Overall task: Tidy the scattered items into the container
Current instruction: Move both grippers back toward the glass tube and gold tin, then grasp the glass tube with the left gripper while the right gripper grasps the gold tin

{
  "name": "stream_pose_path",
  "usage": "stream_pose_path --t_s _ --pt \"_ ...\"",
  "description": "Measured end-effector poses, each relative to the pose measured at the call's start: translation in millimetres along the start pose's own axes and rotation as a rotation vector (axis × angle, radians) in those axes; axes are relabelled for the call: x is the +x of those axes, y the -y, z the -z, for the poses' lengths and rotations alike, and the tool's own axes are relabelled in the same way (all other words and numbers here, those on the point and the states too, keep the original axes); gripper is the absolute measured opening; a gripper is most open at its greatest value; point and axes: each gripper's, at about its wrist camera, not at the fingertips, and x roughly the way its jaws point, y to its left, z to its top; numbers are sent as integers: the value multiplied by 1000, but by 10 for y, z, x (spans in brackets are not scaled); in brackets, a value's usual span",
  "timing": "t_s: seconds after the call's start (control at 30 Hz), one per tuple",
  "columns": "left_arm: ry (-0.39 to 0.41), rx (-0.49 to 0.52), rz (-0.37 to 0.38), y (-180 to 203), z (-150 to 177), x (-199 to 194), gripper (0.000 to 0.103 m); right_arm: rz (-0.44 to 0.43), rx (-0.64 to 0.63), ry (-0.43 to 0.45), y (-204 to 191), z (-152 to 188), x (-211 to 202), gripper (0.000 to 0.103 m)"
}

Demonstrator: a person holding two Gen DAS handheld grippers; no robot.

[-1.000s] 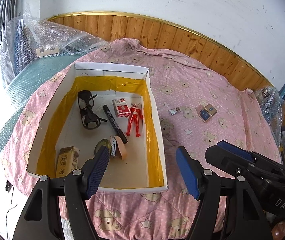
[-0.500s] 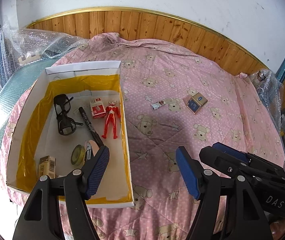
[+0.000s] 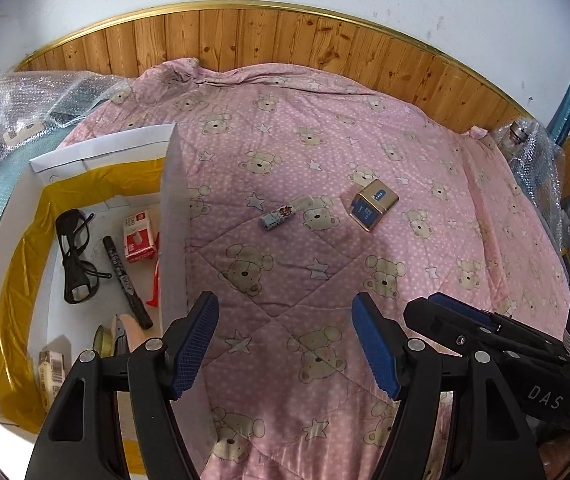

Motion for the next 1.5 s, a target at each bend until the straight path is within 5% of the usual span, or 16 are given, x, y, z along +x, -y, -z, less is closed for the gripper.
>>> stream_pose_path --t_s 0.77,1.3,1.5 --pt "-165 67 -52 211 -629 1417 70 14 155 -33 818 -740 580 49" --pt "-235 8 -58 37 -833 2112 70 137 159 -113 1198 -1026 1204 49" --pt "-246 -45 44 72 -814 2076 77 238 159 7 1308 -1145 987 50"
